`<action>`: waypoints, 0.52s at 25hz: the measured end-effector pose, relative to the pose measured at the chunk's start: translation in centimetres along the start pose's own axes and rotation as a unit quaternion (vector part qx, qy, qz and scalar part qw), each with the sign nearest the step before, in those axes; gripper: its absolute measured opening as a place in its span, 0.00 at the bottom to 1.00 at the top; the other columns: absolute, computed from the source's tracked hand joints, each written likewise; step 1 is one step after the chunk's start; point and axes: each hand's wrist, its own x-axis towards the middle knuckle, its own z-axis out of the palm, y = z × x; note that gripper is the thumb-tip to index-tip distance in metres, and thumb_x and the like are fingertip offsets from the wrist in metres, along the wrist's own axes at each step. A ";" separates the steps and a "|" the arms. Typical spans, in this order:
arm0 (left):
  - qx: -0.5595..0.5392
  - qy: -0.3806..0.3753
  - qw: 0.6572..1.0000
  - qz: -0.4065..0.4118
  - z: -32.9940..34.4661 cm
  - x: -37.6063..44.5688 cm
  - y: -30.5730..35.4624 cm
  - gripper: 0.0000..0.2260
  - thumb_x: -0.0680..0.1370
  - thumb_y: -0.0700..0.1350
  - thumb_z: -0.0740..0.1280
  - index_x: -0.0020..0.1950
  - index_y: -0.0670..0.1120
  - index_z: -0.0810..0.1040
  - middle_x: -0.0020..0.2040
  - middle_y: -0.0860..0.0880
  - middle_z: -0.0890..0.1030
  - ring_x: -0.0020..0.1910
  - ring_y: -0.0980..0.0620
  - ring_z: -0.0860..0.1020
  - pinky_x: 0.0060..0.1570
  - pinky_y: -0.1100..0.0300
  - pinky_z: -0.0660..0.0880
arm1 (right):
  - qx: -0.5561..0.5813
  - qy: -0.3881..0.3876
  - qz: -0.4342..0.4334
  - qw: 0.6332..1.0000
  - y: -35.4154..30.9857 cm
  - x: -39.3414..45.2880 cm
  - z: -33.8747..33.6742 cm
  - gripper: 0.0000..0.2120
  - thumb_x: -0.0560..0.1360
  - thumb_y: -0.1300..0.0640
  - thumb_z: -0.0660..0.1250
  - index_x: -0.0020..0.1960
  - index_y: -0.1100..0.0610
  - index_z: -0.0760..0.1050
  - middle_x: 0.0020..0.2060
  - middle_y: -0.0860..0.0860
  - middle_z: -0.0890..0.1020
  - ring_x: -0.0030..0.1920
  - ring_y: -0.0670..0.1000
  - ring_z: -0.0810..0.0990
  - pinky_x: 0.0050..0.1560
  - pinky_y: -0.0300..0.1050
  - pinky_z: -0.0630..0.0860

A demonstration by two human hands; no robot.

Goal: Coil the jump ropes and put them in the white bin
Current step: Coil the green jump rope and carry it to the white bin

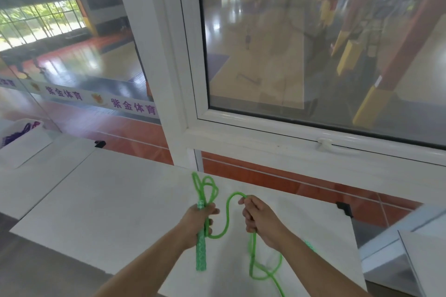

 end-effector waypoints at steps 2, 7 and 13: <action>0.087 -0.073 0.993 -0.002 1.3 -0.7 -1.3 0.10 0.82 0.44 0.67 0.56 0.37 0.76 0.57 0.37 0.83 0.32 0.51 0.73 0.29 0.59 0.70 | -0.004 0.006 -0.001 1.000 -0.5 0.4 0.4 0.13 0.86 0.54 0.55 0.55 0.60 0.75 0.31 0.50 0.67 0.29 0.49 0.55 0.34 0.47 0.54; 0.103 -0.201 0.974 -0.032 2.3 -2.0 -2.4 0.10 0.83 0.47 0.65 0.54 0.40 0.72 0.54 0.37 0.85 0.30 0.51 0.71 0.31 0.58 0.71 | -0.089 0.086 0.003 0.992 -1.3 1.7 -0.9 0.13 0.85 0.56 0.55 0.50 0.59 0.75 0.31 0.51 0.66 0.25 0.47 0.59 0.27 0.41 0.57; 0.171 -0.252 0.952 -0.029 1.5 -2.0 -2.2 0.07 0.79 0.43 0.72 0.48 0.41 0.76 0.43 0.43 0.84 0.29 0.52 0.71 0.31 0.58 0.71 | -0.198 0.105 0.008 0.975 -1.2 2.5 -2.4 0.14 0.84 0.56 0.55 0.46 0.56 0.77 0.31 0.50 0.69 0.25 0.47 0.61 0.26 0.39 0.59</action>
